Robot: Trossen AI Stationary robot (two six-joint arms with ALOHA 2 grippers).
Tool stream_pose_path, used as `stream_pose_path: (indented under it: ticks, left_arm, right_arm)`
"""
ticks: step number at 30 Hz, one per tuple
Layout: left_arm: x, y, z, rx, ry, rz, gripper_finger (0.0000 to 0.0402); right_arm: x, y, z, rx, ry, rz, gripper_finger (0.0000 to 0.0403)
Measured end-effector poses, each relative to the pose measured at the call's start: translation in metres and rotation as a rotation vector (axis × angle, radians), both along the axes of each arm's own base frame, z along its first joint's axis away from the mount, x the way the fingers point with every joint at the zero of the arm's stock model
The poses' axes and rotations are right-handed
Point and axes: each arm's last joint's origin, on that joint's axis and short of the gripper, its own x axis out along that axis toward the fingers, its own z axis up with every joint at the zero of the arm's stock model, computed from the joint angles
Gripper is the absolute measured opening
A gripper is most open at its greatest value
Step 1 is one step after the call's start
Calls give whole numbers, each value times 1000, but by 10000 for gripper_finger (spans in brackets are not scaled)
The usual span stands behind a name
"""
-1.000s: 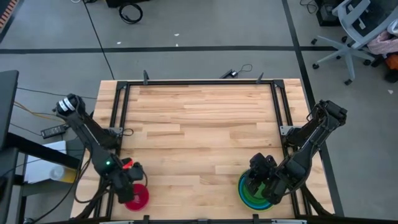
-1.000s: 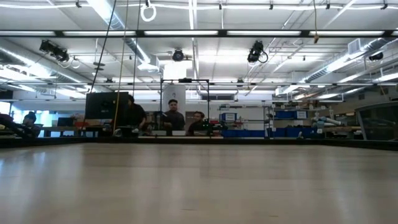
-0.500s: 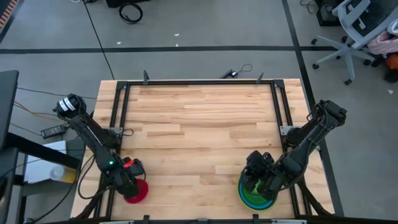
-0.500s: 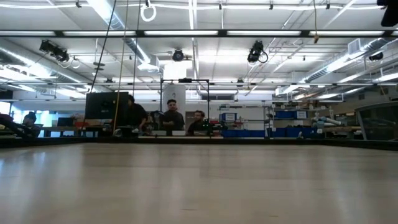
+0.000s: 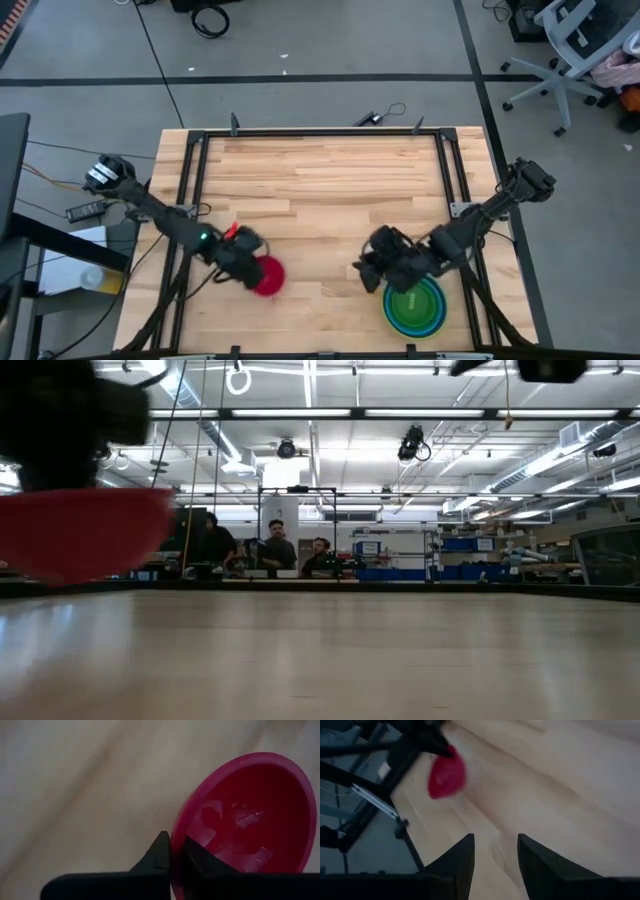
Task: Nest bowls inside each other
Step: Stack the red bowl on top of the green bowl
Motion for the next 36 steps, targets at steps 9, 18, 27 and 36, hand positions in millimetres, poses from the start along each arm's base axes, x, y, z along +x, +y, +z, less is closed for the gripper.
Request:
stream_pose_path:
  ticks: [9,18,27,36]
  left_arm:
    - [48,46,36,186,-146,89,11]
    - [102,56,59,291,-208,10,10]
    - [146,61,77,375,-227,-55,11]
    - [155,60,89,378,-262,-76,12]
  right_arm:
    - [33,-35,1,-101,-67,-8,154]
    - [49,-62,8,-162,-124,-4,154]
    - [45,-74,-1,-177,-3,1,154]
    - [38,-76,-7,-171,92,-4,150]
